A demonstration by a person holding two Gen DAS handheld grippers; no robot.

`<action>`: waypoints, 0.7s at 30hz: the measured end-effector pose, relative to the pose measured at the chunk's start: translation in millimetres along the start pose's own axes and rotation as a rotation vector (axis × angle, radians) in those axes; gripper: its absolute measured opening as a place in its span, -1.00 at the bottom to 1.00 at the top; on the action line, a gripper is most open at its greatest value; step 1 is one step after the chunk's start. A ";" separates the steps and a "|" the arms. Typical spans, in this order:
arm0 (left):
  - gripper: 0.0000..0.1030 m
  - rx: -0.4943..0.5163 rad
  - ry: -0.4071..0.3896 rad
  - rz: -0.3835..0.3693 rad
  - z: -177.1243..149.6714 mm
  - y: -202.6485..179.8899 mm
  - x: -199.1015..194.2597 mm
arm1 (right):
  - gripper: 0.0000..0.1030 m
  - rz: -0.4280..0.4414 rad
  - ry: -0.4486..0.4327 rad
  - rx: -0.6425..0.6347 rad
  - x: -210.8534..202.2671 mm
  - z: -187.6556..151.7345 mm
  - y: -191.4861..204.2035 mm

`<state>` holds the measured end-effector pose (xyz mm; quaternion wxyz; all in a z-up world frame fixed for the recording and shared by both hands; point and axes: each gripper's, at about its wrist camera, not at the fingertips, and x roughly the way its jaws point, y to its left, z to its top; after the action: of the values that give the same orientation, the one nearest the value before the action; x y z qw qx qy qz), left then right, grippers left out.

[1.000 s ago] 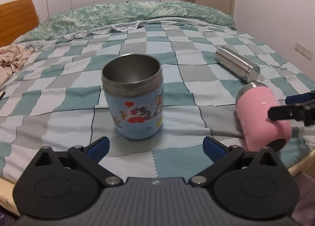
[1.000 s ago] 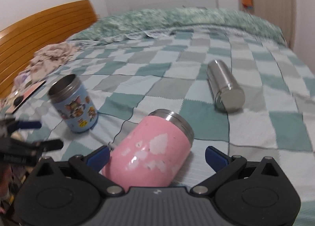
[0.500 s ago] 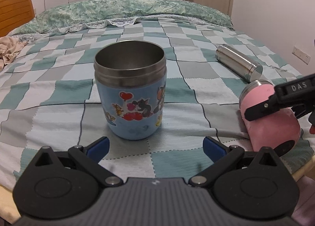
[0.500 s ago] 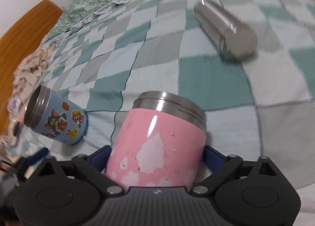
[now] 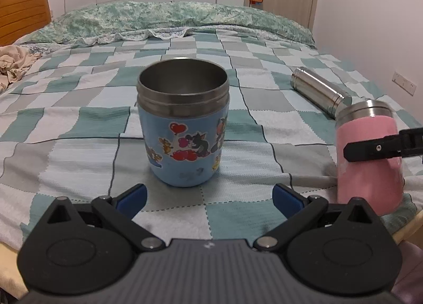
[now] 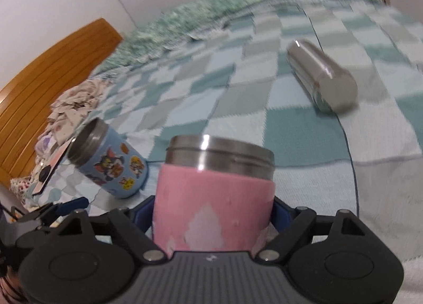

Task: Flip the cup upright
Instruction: 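Rotate the pink cup upright with the right gripper and lower it beside the blue cup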

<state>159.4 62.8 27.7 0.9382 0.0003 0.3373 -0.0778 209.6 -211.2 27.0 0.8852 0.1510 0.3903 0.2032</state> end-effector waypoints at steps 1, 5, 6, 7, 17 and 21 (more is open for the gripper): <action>1.00 -0.004 -0.007 -0.001 -0.6 1.2 -2.5 | 0.65 0.001 -0.030 -0.035 -3.5 -0.9 4.7; 1.00 -0.028 -0.024 0.000 -3.5 7.6 -10.2 | 0.63 0.005 -0.149 -0.177 -13.9 -0.7 26.4; 1.00 -0.033 -0.029 0.003 -3.6 8.7 -11.3 | 0.63 0.004 -0.176 -0.209 -14.1 0.2 32.8; 1.00 -0.040 -0.035 0.007 -3.6 10.3 -12.4 | 0.63 -0.002 -0.200 -0.237 -12.7 2.1 39.3; 1.00 -0.084 -0.074 0.049 -4.3 25.8 -17.3 | 0.62 -0.113 -0.325 -0.460 42.5 6.7 92.0; 1.00 -0.090 -0.084 0.050 -5.9 27.9 -18.0 | 0.63 -0.163 -0.267 -0.501 69.6 -4.1 95.8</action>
<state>146.1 93.3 33.1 0.9523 -0.0365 0.3005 -0.0392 226.1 -94.0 21.3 0.9517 -0.0787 0.2190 0.2001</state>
